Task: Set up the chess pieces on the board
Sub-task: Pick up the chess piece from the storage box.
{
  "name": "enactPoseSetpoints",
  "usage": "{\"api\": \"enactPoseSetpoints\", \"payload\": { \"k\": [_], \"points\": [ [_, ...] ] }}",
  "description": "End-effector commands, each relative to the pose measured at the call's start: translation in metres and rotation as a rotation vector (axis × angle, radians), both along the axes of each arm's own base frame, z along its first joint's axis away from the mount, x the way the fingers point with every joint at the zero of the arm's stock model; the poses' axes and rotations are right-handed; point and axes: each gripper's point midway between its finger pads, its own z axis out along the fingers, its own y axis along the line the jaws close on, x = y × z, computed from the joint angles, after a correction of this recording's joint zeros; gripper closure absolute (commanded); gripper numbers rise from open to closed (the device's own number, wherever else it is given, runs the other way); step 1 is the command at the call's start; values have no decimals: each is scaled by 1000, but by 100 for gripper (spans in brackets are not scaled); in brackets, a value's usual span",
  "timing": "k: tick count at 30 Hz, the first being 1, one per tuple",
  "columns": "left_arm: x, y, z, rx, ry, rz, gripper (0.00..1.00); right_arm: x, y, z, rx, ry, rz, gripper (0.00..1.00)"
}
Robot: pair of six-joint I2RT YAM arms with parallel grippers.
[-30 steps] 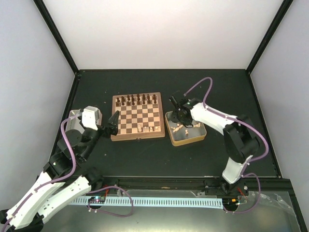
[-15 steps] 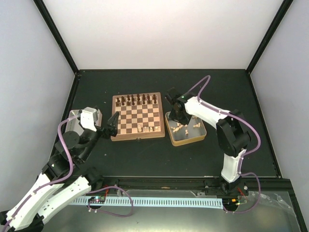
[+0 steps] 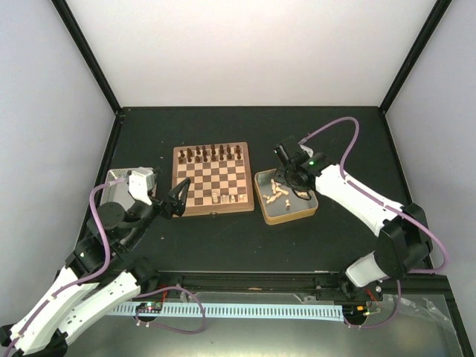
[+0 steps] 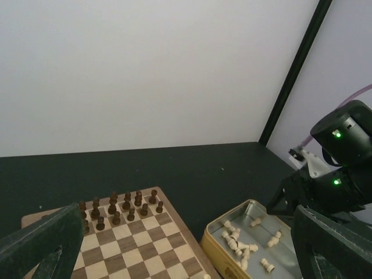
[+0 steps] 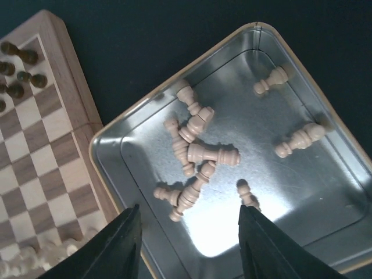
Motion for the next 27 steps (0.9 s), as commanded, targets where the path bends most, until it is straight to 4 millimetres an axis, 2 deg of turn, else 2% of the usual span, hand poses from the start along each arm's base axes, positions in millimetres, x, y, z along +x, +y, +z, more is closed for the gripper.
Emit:
{"api": "enactPoseSetpoints", "payload": {
  "k": [1,4,6,12,15,21,27],
  "points": [
    [-3,3,-6,-16,41,-1,1,18,14,-6,7,-71,56,49],
    [-4,6,-10,-15,67,8,1,22,23,-21,10,-63,98,47],
    [-5,5,-15,-29,87,7,1,18,22,-34,-1,-26,105,47],
    [0,-11,-37,-90,117,-44,1,6,23,-68,-5,36,149,50],
    [6,-20,-49,-107,135,-60,1,7,29,-76,-19,71,182,52],
    [20,-31,-58,-113,142,-51,1,0,26,-97,-43,133,190,60],
    [30,-43,-67,-92,155,-61,1,-2,35,-109,-40,189,234,60]
  ]
}}
